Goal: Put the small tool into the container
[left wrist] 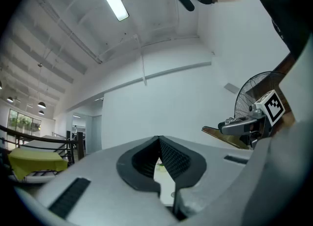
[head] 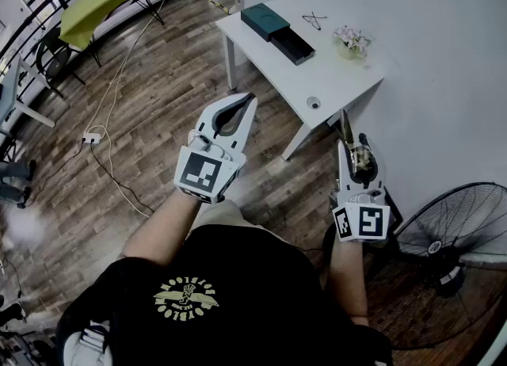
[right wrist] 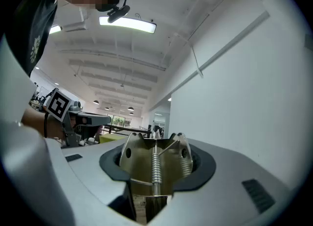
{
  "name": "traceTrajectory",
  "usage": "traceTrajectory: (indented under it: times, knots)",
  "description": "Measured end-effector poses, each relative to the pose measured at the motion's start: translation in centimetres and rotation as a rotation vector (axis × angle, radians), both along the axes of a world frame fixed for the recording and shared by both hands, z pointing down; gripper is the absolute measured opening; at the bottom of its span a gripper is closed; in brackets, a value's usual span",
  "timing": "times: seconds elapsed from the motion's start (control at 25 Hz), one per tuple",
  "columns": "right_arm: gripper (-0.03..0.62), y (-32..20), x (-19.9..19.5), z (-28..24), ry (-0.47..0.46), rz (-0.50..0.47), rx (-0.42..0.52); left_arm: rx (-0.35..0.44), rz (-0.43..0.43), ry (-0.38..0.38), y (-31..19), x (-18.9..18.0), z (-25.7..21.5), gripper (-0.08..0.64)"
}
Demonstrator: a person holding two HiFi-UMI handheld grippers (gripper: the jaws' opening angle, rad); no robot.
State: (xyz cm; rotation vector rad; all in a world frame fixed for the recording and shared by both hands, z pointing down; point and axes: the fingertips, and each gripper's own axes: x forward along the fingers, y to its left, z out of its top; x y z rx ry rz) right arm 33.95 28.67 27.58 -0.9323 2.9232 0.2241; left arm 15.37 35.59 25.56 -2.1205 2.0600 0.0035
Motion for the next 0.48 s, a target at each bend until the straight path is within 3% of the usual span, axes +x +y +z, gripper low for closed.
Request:
traceTrajectory:
  times: [0.16, 0.48]
  knots:
    - [0.186, 0.6, 0.7, -0.2, -0.014, -0.005, -0.01, -0.029, -0.024, 0.028, 0.7, -0.4, 0.6, 0.006]
    - [0.186, 0.4, 0.8, 0.7, -0.044, 0.0, -0.036, -0.035, -0.01, 0.011, 0.5, -0.6, 1.7, 0.006]
